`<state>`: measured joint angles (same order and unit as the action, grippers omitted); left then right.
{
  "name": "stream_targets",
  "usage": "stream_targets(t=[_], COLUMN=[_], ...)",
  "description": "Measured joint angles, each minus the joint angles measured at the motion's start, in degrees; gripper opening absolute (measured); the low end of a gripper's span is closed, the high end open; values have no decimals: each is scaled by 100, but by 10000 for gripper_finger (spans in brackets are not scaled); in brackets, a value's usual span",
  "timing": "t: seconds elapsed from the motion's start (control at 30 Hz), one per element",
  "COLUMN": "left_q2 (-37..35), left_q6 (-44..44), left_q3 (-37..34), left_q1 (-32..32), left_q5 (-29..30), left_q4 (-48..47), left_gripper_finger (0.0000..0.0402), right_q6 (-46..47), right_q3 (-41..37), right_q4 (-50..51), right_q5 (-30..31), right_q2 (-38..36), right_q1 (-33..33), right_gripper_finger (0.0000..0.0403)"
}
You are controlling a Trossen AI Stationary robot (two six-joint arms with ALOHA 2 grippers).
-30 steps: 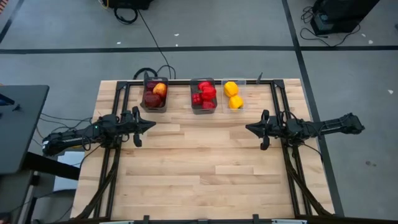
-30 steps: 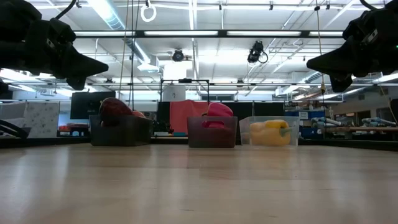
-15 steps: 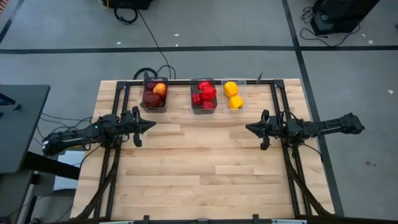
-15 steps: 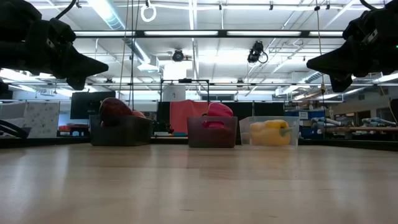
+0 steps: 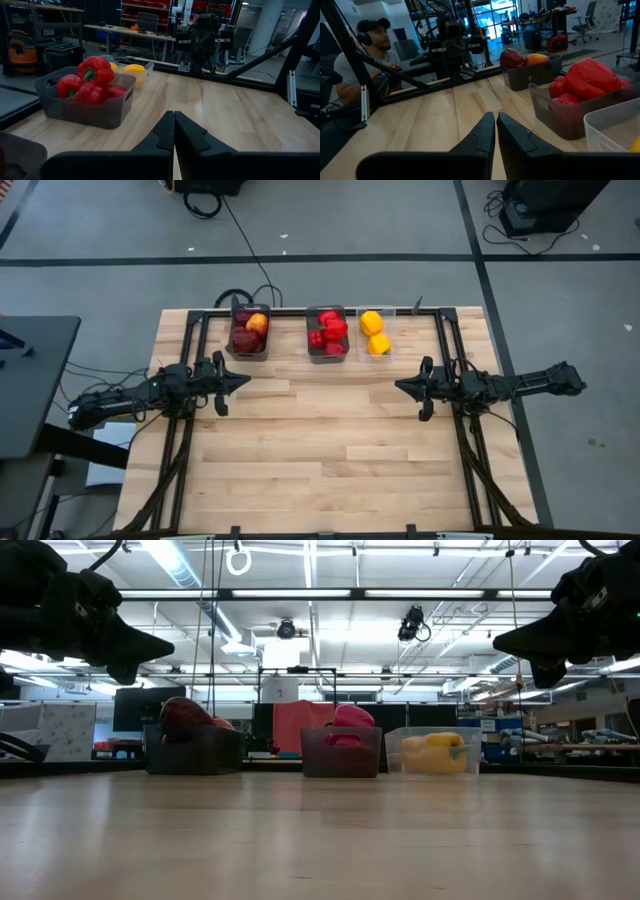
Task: Sort produce into baskets
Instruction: Return to Home Position
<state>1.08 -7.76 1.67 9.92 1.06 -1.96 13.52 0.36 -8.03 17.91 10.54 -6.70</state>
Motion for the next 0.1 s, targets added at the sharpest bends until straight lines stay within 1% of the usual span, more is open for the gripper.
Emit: stream_targets(t=[0.1], left_q2=[1], left_q6=[-1], left_q3=[0], left_q1=[1], left_q5=[0], left_q4=[0], left_gripper_finger=[12], right_q6=[0], right_q3=[0], right_q4=[1], right_q5=[0], right_q2=[0], right_q1=[-1], right_gripper_finger=[34])
